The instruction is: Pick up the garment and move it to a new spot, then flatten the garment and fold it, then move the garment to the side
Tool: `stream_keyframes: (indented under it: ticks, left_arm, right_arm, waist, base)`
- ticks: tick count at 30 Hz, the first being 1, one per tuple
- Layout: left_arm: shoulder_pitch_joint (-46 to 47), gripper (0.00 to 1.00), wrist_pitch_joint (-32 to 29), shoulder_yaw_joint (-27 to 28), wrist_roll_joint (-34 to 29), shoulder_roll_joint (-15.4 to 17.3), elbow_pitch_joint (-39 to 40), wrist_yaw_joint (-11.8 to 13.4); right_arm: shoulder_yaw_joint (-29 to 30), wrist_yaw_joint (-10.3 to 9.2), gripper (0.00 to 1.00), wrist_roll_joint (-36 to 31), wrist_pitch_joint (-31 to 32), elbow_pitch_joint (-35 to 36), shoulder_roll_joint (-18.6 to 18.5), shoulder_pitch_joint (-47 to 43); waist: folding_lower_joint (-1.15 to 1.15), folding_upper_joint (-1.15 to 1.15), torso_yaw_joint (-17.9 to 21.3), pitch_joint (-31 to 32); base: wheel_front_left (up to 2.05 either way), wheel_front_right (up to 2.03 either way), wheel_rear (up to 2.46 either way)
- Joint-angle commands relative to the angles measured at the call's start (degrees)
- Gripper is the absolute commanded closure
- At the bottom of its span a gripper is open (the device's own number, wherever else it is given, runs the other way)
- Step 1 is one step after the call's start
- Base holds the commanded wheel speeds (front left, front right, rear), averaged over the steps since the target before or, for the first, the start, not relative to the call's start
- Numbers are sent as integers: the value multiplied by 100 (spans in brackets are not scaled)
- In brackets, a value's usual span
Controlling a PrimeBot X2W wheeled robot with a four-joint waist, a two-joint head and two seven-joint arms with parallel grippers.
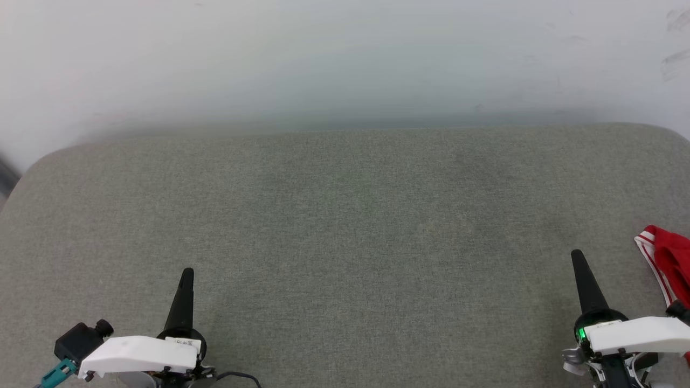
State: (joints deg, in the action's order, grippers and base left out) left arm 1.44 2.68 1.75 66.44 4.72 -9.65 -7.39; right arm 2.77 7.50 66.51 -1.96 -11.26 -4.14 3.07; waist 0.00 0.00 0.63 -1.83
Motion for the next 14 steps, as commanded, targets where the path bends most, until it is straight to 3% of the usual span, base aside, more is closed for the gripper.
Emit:
stream_keyframes:
  ticks: [1, 14]
  left_arm:
    - [116, 100, -42, 17, 151, 22, 6, -10]
    - [220, 100, -235, 82, 879, 14, -112, -11]
  right_arm:
    - [16, 0, 100, 162, 39, 22, -43, 120]
    - [71, -1, 100, 871, 226, -62, -33, 190]
  waist:
    - [0, 0, -2, 4]
    - [0, 0, -16, 41]
  base:
    - [0, 0, 0]
    - [0, 0, 0]
